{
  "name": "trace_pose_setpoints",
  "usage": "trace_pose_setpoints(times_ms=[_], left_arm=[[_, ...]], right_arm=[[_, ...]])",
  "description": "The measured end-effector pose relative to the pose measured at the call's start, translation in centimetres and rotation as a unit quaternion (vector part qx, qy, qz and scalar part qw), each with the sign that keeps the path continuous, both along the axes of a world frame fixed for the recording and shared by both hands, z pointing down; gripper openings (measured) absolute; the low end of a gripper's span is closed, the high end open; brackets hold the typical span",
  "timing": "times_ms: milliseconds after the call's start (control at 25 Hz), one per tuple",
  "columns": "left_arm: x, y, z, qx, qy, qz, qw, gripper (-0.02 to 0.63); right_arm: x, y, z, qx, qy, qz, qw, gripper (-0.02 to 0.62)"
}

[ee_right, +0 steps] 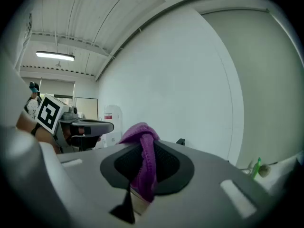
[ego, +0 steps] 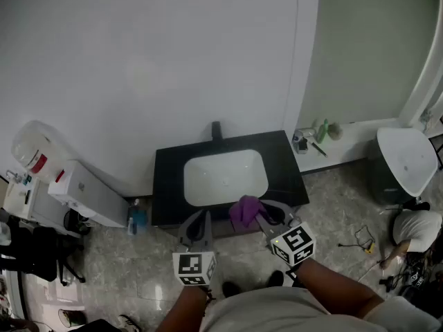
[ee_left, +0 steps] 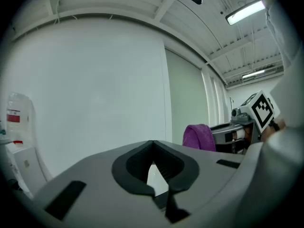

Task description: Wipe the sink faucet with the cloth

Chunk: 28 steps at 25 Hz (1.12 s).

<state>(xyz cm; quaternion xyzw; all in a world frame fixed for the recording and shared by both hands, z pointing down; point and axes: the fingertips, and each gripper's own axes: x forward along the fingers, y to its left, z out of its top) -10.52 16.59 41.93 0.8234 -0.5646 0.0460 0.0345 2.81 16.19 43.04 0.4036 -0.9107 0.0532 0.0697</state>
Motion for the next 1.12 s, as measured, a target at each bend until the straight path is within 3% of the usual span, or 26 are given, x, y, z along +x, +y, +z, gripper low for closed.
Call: trace_pose_setpoints(times_ms=[560,1120], left_arm=[[-2.1,-1.0,1.2,-0.016,0.023,0.000,0.9996,0.006],[-5.8,-3.2,0.2,-0.010,0.041,0.040,0.9983,0.006]], right_arm=[[-1.4,-0.7,0.9,-0.005,0.002,0.016,1.000,0.054],[-5.9,-1.8,0.4,-0.010,-0.011,0.057,0.998,0.055]])
